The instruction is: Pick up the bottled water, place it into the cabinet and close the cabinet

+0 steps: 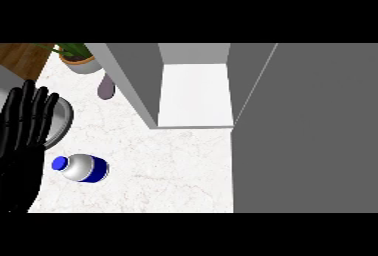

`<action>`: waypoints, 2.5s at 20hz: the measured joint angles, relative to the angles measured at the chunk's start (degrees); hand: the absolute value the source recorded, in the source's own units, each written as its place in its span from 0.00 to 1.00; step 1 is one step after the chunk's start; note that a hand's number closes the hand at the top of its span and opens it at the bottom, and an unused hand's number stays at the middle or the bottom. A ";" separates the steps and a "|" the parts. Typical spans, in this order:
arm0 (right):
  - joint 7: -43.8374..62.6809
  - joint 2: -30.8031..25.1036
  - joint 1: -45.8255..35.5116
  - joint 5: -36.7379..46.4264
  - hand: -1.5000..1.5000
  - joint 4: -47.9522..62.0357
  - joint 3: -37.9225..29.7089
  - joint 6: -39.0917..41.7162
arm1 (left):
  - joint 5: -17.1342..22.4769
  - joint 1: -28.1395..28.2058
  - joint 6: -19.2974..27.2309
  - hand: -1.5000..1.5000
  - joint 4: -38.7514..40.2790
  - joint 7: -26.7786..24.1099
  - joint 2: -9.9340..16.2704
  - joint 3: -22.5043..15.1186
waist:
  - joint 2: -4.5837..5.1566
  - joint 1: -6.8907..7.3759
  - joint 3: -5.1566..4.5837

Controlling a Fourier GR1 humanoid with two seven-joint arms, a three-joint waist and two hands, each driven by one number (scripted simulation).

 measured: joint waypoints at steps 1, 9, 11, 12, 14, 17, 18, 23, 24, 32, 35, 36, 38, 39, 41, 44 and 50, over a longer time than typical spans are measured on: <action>0.58 0.22 0.73 0.62 0.00 -0.88 0.66 -0.20 | 0.78 0.09 -0.86 0.00 0.41 -0.48 0.17 0.00 | -0.37 0.08 -0.13; 4.53 2.17 6.93 -3.76 0.00 -2.56 4.40 -0.24 | 18.55 8.46 -13.26 0.00 1.90 0.12 1.83 -1.93 | -1.38 0.76 -0.61; 7.12 3.03 9.48 -7.35 0.00 -3.42 5.60 0.16 | 24.04 11.19 -14.50 0.00 2.21 3.53 2.37 -1.33 | -1.59 0.76 -0.63; 8.08 3.33 10.85 -8.70 0.00 -3.97 6.43 0.21 | 26.83 12.45 -15.19 0.00 1.77 5.35 3.06 -0.86 | -1.68 0.79 -0.62; 9.50 3.66 13.95 -10.72 0.00 -6.03 7.57 0.66 | 32.57 15.32 -17.42 0.00 1.76 7.61 4.99 1.22 | -1.81 0.75 -0.64; 10.78 3.98 17.85 -11.81 0.00 -8.95 9.72 0.69 | 40.83 19.07 -21.45 0.00 2.02 9.71 8.81 6.19 | -1.87 0.80 -0.66; 10.09 4.05 18.81 -11.95 0.00 -8.82 10.12 1.20 | 42.35 20.30 -22.95 0.00 2.16 9.78 9.40 7.39 | -1.87 0.81 -0.66; 9.20 3.58 24.02 -14.51 0.00 -11.52 9.84 3.09 | 48.80 25.50 -28.14 0.00 1.27 11.32 11.68 12.59 | -1.86 0.75 -0.63; 8.34 3.59 25.45 -14.55 0.00 -11.81 10.17 3.72 | 49.84 25.46 -29.08 0.00 2.11 11.60 12.13 13.59 | -1.85 0.68 -0.63; 4.94 3.40 30.69 -14.22 0.00 -12.77 11.81 5.64 | 50.03 26.93 -37.22 0.00 7.67 10.52 10.54 18.68 | -1.81 0.59 -0.64; 3.48 3.46 31.19 -12.86 0.00 -12.04 13.06 5.88 | 49.73 26.89 -39.32 0.00 8.48 10.33 9.44 19.64 | -1.81 0.59 -0.63; 3.14 3.50 31.20 -12.73 0.00 -11.59 13.18 5.94 | 49.35 26.34 -40.25 0.00 9.57 9.90 9.30 20.33 | -1.80 0.59 -0.64; 1.93 3.29 31.14 -12.89 0.00 -10.37 12.64 6.57 | 48.16 25.16 -40.62 0.00 10.71 9.50 8.24 20.79 | -1.78 0.56 -0.64; 1.65 3.31 31.13 -12.78 0.00 -10.16 12.62 6.59 | 48.71 24.32 -40.10 0.00 11.03 10.15 8.65 21.20 | -1.77 0.54 -0.63; -0.18 3.53 32.21 -11.78 0.00 -9.45 13.60 7.06 | 48.58 23.08 -40.07 0.00 12.62 10.07 8.44 22.09 | -1.78 0.47 -0.64; -2.22 3.29 33.60 -11.60 0.00 -9.19 14.14 7.69 | 47.03 21.12 -40.77 0.00 16.36 9.00 8.12 23.91 | -1.77 0.40 -0.64; -5.90 2.29 35.33 -12.73 0.00 -7.29 12.88 9.84 | 40.30 15.96 -44.05 0.00 25.13 4.83 7.80 26.62 | -1.75 0.31 -0.64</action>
